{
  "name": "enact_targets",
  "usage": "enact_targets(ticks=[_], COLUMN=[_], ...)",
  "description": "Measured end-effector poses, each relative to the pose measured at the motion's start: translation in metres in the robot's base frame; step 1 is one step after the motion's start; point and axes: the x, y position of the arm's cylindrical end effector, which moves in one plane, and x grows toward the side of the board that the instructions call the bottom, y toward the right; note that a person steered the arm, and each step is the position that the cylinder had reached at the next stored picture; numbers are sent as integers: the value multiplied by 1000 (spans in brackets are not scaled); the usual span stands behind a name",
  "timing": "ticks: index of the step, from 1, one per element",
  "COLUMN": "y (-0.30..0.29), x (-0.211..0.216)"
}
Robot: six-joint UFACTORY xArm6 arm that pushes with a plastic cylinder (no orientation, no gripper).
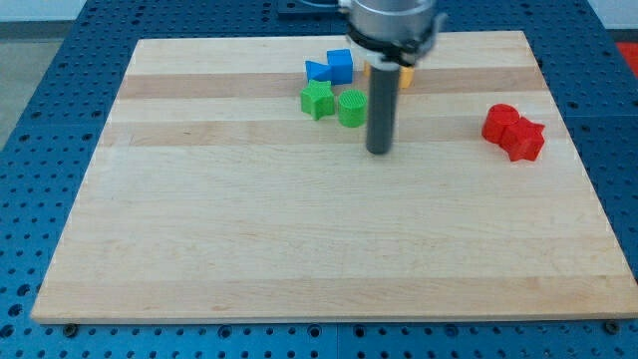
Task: Push the red star in between the red circle and green circle
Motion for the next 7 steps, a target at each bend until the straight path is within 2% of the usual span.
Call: enact_targets(ticks=[1,2,3,5,7], y=[73,153,193,187,135], x=[46,60,39,-5,-24])
